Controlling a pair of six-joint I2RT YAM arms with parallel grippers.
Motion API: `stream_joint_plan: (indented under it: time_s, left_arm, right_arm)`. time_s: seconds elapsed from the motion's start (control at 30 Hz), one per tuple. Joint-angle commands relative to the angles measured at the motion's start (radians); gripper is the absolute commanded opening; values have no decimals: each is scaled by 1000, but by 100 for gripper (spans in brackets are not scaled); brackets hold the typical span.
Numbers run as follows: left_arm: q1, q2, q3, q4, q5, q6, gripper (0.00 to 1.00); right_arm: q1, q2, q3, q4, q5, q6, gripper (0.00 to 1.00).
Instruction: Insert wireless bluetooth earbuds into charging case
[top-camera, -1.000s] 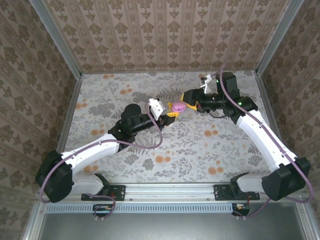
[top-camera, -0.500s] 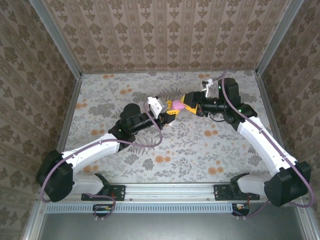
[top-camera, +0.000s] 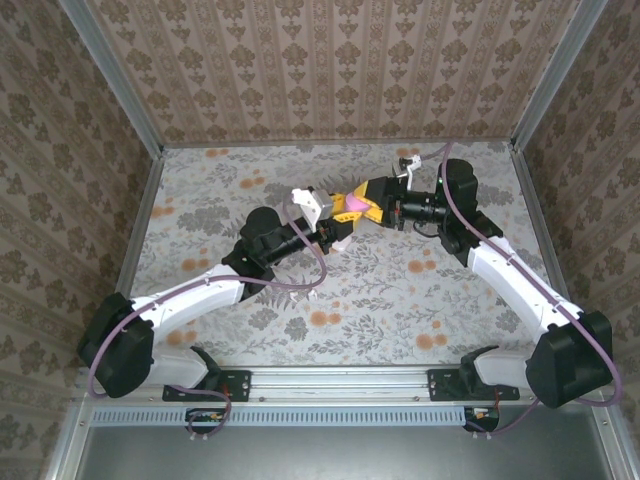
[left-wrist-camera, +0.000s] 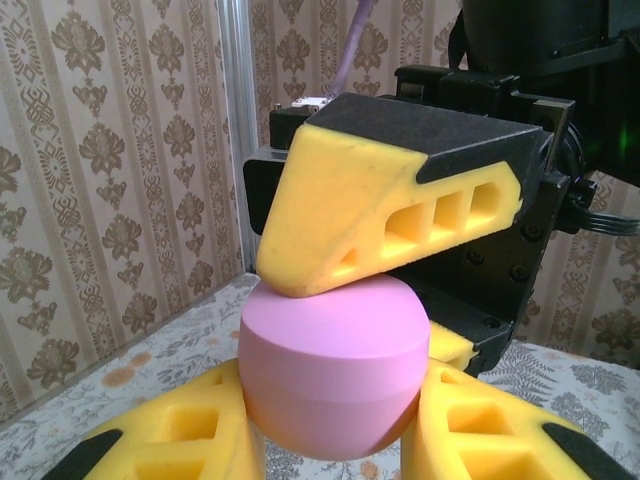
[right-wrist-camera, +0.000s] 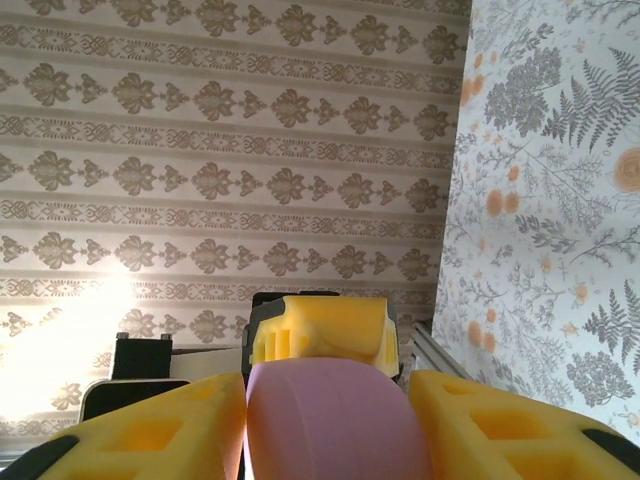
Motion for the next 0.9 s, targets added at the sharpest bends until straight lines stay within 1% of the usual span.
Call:
stream_joint_plan:
  time_s: [0.0, 0.17, 0.27, 0.33, 0.4, 0.5, 0.53, 0.63, 0.77, 0.87]
  left_arm:
    - [8, 5, 18, 80, 9, -17, 30]
    - [8, 7, 19, 70, 9, -13, 31]
    - [7, 5, 23, 44, 12, -5, 31]
    - [8, 3, 26, 17, 13, 3, 39]
    - [6, -4, 30, -13, 12, 20, 43]
    - [8, -19, 20, -51, -1, 43, 58]
    - [7, -27, 14, -69, -6, 54, 63]
    - [7, -61, -10, -115, -33, 73, 70]
    - [9, -123, -65, -123, -103, 75, 73]
    - [9, -168, -94, -131, -155, 80, 73]
  right_arm:
    - [7, 2, -6, 48, -48, 41, 46]
    - [7, -9, -11, 3, -29, 5, 32]
    - [4, -24, -5, -81, 21, -55, 28]
    - [4, -35, -7, -113, 65, -80, 26]
    - [0, -48, -16, -119, 103, -86, 25]
    - [-12, -68, -36, -114, 162, -91, 24]
    - [-21, -76, -46, -113, 189, -97, 24]
    - [-57, -99, -94, -121, 293, -124, 24]
    - [-101, -96, -196, -165, 492, -201, 23]
    - [-144, -33, -289, -94, 582, -211, 23]
